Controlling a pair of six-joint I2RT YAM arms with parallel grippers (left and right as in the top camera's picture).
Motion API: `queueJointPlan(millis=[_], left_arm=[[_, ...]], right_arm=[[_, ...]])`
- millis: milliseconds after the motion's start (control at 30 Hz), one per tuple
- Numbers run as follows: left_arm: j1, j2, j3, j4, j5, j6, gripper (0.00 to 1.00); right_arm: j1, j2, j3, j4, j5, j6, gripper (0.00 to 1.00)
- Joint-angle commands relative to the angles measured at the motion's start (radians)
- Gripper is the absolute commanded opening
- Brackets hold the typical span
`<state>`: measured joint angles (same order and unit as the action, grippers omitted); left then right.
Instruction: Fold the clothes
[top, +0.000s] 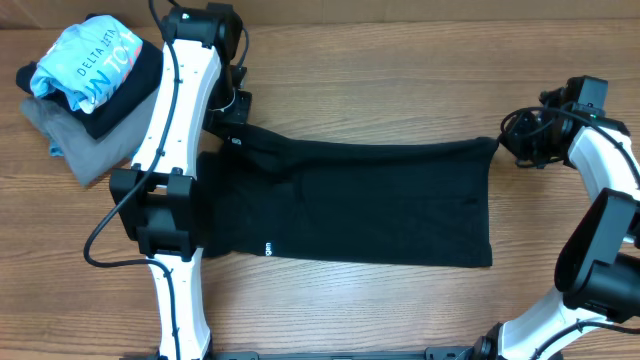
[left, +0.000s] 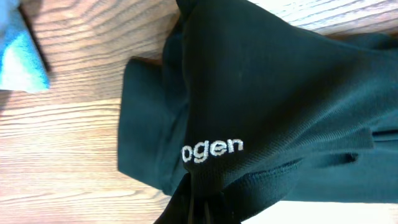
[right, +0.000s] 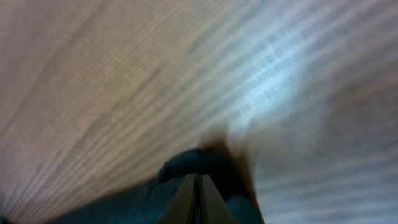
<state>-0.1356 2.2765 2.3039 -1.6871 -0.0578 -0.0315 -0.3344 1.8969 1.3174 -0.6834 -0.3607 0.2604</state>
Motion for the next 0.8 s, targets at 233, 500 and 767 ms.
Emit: queueJointPlan(millis=[233,500,767], left_arm=[[0.064,-0.064,-0.077,-0.003,0.128,-0.031,0.05],[0.064,-0.164,-0.361,-0.003,0.099,-0.013,0.04],[0.064,-0.164,-0.468,0.039,0.07,-0.002,0.05]], right_arm=[[-0.028,-0.134,0.02,-0.195,0.001,-0.053,0.04],[-0.028,-0.151,0.019,-0.435,0.079,-0.06,0.04],[-0.027,-0.151,0.007,-0.619,0.199,-0.059,0.04]])
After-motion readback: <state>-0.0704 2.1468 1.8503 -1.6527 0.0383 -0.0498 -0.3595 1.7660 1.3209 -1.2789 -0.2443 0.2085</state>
